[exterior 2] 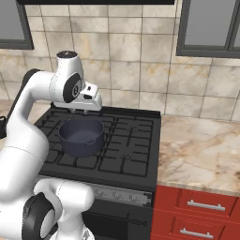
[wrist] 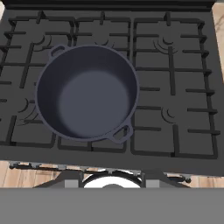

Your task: Pick the kettle from the counter and place it on a stove burner. Then turn the burner on.

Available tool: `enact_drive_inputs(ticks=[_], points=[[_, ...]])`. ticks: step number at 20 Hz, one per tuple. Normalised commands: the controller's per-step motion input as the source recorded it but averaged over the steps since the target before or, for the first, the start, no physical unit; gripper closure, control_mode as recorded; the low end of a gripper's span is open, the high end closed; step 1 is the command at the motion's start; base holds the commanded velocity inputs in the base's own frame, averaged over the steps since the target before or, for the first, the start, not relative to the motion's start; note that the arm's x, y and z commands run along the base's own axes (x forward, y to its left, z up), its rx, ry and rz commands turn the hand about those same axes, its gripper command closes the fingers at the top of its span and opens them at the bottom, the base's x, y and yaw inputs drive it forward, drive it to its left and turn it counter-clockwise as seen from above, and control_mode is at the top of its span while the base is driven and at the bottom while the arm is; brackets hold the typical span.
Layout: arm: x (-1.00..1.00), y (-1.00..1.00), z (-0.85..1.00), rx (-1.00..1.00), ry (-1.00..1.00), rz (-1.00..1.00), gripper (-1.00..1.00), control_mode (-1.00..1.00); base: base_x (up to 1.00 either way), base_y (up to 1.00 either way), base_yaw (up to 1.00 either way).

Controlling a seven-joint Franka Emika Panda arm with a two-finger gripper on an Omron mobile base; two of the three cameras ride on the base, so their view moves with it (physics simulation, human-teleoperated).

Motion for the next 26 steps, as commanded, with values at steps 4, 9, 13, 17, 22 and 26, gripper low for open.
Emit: enact_drive_inputs(ticks=[4, 9, 13, 17, 22, 26], points=[[0.00, 0.09, 0.00, -0.04, 0.00, -0.01, -1.00, -1.00, 0.00, 0.00, 0.00], [0.00, 0.00, 0.00, 0.00, 0.00, 0.00, -1.00, -1.00, 0.00, 0.00, 0.00], [0.00, 0.00, 0.00, 0.00, 0.00, 0.00, -1.00, -1.00, 0.00, 0.00, 0.00], [-0.03, 0.18, 0.00, 0.00, 0.00, 0.00, -1.00, -1.00, 0.00, 0.00, 0.00], [-0.07, 0.38, 0.00, 0.00, 0.00, 0.00, -1.00, -1.00, 0.00, 0.00, 0.00], [-0.05, 0.40, 0.00, 0.00, 0.00, 0.00, -1.00, -1.00, 0.00, 0.00, 0.00]])
